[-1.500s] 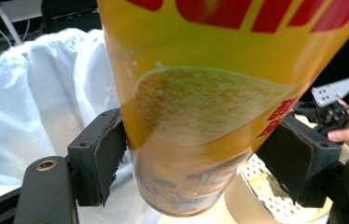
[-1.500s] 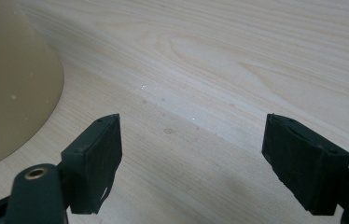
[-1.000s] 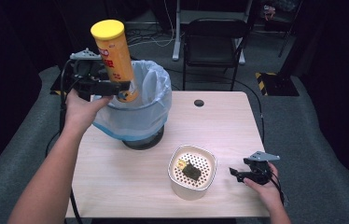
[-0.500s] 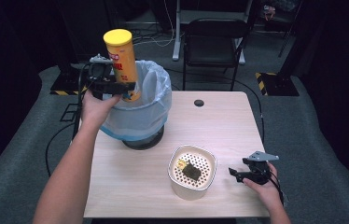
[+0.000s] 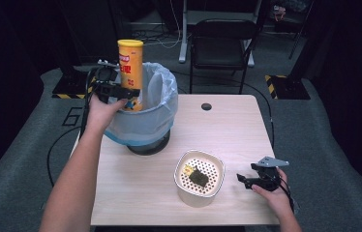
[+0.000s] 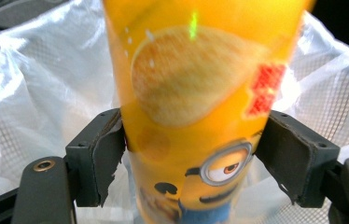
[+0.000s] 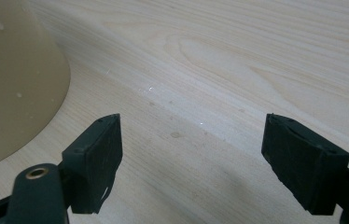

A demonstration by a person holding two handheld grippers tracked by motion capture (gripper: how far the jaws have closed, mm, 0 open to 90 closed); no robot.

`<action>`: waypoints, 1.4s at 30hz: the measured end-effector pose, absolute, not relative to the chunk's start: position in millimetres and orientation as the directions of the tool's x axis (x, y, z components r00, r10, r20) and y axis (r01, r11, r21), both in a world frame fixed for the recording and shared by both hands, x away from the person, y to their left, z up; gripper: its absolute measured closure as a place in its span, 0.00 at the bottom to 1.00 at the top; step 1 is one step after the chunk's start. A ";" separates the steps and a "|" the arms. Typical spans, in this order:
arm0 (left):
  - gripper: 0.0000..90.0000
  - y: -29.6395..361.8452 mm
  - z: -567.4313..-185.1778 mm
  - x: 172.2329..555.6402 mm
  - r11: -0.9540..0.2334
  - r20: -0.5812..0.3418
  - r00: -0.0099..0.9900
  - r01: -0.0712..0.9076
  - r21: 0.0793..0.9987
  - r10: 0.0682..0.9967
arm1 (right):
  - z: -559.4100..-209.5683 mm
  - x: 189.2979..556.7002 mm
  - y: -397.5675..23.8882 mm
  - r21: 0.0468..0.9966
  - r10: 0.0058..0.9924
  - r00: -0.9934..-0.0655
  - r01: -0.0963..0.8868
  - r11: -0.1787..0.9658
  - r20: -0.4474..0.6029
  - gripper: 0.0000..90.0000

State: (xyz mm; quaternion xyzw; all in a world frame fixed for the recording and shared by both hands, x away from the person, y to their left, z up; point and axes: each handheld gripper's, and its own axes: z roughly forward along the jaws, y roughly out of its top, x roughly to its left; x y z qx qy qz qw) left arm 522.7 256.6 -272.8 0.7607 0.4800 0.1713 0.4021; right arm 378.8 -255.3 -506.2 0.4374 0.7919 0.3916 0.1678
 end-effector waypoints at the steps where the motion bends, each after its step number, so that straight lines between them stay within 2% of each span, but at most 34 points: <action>1: 0.26 257.9 -272.1 522.1 -0.221 -0.106 0.479 0.576 0.787 0.871 | -506.1 379.0 -255.8 0.769 0.824 -0.563 0.556 0.315 0.069 0.22; 3: 0.21 257.8 -271.5 521.7 -0.200 -0.115 0.469 0.570 0.797 0.876 | -506.1 378.8 -255.9 0.769 0.827 -0.558 0.560 0.310 0.073 0.22; 5: 0.19 258.9 -268.0 518.6 -0.218 -0.081 0.468 0.549 0.807 0.880 | -506.4 379.0 -256.1 0.770 0.825 -0.560 0.558 0.309 0.074 0.22; 15: 0.21 267.9 -255.6 497.8 -0.227 -0.071 0.503 0.506 0.832 0.861 | -505.6 377.7 -254.5 0.764 0.827 -0.557 0.565 0.310 0.077 0.22; 20: 0.22 281.9 -241.2 468.0 -0.219 -0.075 0.536 0.464 0.858 0.841 | -505.0 377.7 -255.1 0.771 0.826 -0.559 0.556 0.311 0.070 0.22; 23: 0.24 294.3 -238.0 454.3 -0.189 -0.121 0.549 0.473 0.861 0.827 | -504.9 376.9 -253.8 0.768 0.831 -0.551 0.565 0.301 0.080 0.22; 27: 0.27 311.7 -239.6 433.5 -0.186 -0.133 0.576 0.460 0.868 0.806 | -504.0 376.6 -254.4 0.770 0.828 -0.557 0.555 0.315 0.063 0.22; 38: 0.31 358.6 -296.2 393.2 -0.107 -0.197 0.545 0.475 0.873 0.815 | -505.1 376.7 -253.5 0.767 0.830 -0.553 0.565 0.305 0.077 0.22; 41: 0.30 364.8 -310.5 389.2 -0.100 -0.194 0.538 0.469 0.878 0.820 | -505.3 376.4 -252.0 0.766 0.831 -0.552 0.565 0.307 0.074 0.22; 42: 0.29 369.4 -326.6 386.3 -0.111 -0.176 0.533 0.464 0.879 0.828 | -505.3 376.5 -251.9 0.766 0.829 -0.555 0.562 0.312 0.070 0.22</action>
